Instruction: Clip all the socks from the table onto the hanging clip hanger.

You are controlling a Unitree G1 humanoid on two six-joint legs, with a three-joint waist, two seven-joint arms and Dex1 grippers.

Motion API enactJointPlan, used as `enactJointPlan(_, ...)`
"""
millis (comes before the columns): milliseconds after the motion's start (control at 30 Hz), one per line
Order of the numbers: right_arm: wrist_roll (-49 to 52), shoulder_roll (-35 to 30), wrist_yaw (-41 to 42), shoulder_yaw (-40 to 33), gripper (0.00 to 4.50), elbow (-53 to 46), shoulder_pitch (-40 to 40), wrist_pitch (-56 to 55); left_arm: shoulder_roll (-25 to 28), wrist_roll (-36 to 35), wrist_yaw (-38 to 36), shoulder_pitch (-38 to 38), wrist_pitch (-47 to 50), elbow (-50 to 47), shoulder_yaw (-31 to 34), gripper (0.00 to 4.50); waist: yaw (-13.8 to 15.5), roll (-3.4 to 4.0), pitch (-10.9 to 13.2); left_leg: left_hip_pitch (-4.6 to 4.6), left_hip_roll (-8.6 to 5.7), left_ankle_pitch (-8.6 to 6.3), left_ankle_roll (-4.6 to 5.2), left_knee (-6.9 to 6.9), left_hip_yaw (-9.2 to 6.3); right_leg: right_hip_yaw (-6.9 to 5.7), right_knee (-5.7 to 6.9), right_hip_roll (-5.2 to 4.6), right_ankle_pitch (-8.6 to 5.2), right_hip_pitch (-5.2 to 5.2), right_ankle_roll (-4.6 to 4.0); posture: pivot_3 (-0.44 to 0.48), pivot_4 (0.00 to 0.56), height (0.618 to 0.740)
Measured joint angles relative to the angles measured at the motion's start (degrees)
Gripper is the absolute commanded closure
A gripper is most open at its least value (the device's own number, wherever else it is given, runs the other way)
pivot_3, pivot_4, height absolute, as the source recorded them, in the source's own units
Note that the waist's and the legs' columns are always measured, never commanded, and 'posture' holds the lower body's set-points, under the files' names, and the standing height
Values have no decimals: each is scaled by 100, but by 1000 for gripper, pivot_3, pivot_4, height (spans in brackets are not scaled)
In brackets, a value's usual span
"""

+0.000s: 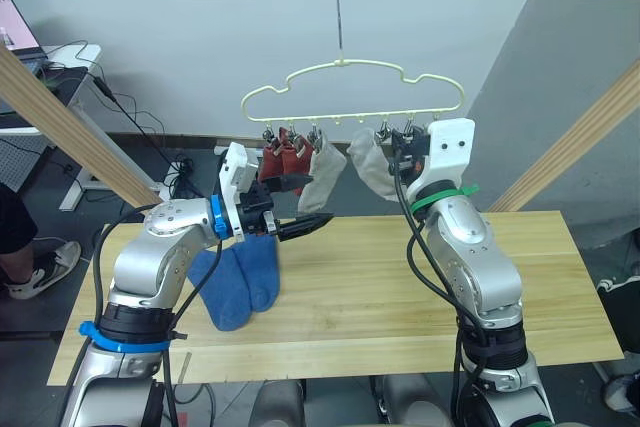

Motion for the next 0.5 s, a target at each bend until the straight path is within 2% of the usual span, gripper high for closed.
enactJointPlan(500, 11, 196, 14, -133, 2963, 210, -109, -152, -1, 13, 3, -4, -78, 25, -4, 0, -1, 0, 0, -1, 0, 4, 2, -1, 7, 7, 11, 0, 0, -11, 0, -36, 229, 740)
